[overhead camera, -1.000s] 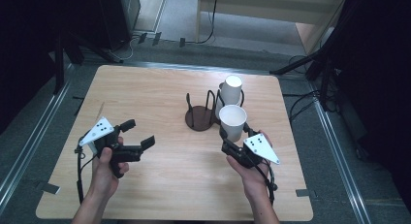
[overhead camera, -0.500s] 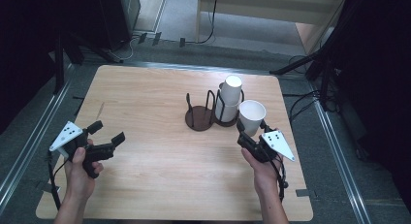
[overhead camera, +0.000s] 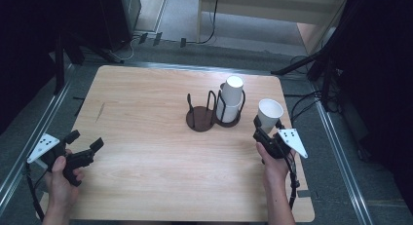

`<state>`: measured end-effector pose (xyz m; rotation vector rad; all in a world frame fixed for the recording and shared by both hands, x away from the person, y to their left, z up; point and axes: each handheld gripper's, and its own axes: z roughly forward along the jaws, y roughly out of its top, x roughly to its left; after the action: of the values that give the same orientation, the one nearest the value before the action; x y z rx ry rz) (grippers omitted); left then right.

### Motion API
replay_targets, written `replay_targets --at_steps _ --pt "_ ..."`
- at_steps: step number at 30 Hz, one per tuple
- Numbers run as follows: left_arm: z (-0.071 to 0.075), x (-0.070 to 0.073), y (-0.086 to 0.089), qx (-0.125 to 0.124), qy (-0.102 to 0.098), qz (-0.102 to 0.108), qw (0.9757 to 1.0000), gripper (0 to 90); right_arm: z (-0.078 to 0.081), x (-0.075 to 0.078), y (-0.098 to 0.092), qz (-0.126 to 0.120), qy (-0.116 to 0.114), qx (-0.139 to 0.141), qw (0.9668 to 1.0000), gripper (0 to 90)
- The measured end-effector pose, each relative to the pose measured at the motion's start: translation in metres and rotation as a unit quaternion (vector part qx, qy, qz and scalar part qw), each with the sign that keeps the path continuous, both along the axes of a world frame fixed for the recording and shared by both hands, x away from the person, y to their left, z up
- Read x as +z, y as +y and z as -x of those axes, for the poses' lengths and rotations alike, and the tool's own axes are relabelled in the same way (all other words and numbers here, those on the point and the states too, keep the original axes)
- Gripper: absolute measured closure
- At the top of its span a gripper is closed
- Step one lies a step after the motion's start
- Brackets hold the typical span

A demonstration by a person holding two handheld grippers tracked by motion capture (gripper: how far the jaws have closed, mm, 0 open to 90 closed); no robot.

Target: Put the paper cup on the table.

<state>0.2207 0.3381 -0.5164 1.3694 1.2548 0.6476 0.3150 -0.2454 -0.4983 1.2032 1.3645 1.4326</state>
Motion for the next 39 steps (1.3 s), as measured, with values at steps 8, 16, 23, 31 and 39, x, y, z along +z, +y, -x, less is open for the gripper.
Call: replay_targets --at_steps 8,16,23,31,39 --pt "0.004 -0.008 0.005 0.014 -0.029 0.000 0.9995 0.0 -0.004 -0.011 -0.007 0.003 0.018 -0.019 0.9997 31.6" --pt "0.000 -0.021 0.003 0.013 -0.022 0.004 0.9997 0.0 -0.011 -0.020 -0.014 0.012 0.071 -0.029 0.9970 32.7" --pt "-0.004 -0.031 0.006 0.012 -0.012 0.019 0.9997 0.0 -0.022 -0.031 -0.022 -0.010 0.128 -0.025 0.9914 32.6" --pt "-0.004 -0.032 0.005 0.012 -0.012 0.020 0.9997 0.0 -0.035 -0.041 -0.021 -0.010 0.159 -0.022 0.9869 32.4" --pt "-0.006 -0.033 0.004 0.012 -0.012 0.021 0.9996 0.0 -0.042 -0.046 -0.017 -0.024 0.189 -0.014 0.9816 32.2"
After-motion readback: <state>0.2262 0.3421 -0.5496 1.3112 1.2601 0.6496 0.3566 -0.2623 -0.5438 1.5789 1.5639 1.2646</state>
